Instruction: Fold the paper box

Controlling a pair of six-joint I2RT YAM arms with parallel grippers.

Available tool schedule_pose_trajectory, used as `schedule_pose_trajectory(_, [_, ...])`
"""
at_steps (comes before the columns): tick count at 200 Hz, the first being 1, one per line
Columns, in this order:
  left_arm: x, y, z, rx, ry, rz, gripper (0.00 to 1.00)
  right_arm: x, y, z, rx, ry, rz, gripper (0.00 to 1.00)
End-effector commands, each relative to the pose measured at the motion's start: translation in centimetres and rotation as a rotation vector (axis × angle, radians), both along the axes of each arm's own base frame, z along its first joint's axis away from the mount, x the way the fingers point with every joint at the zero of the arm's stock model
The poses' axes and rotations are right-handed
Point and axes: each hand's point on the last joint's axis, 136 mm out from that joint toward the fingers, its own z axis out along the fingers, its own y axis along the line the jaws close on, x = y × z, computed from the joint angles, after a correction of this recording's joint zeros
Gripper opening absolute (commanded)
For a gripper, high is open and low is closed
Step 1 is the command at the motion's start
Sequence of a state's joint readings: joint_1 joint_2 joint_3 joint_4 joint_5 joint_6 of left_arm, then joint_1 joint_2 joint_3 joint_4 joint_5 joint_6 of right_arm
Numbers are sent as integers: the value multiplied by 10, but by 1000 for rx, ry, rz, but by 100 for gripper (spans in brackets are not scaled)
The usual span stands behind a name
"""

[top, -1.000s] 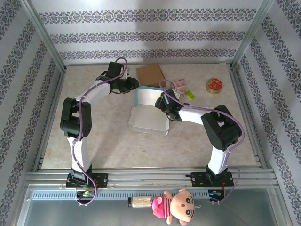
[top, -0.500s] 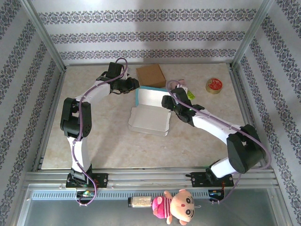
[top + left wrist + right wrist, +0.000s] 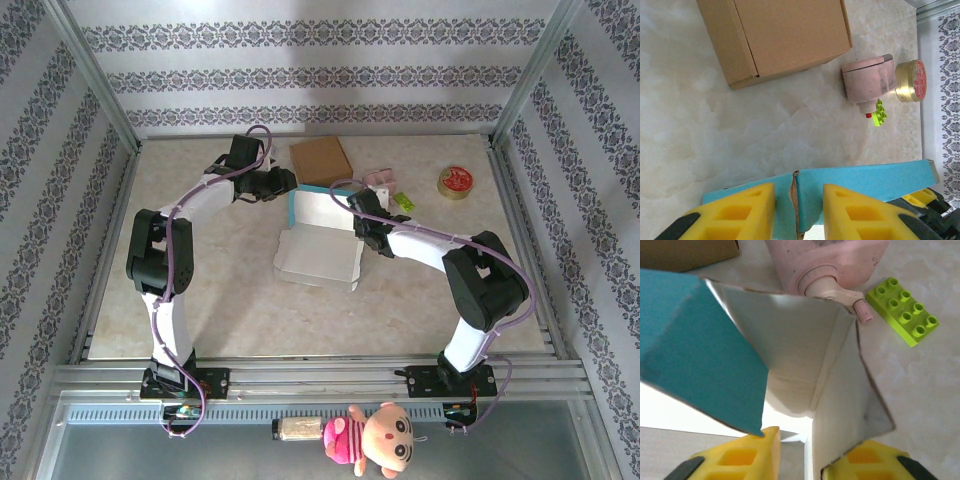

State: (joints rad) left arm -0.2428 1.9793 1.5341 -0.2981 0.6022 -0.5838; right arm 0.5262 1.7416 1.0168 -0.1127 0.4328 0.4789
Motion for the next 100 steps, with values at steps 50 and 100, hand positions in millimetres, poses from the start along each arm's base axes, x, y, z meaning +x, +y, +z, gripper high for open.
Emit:
schedule_pose_trajectory(50, [-7,-5,-2,5,11,2,30,-4,24,15,103,-36,-34,12])
schedule_pose_trajectory(100, [-6,5,13,61,-66,23,57,-7,7,13,24,-51,-73,7])
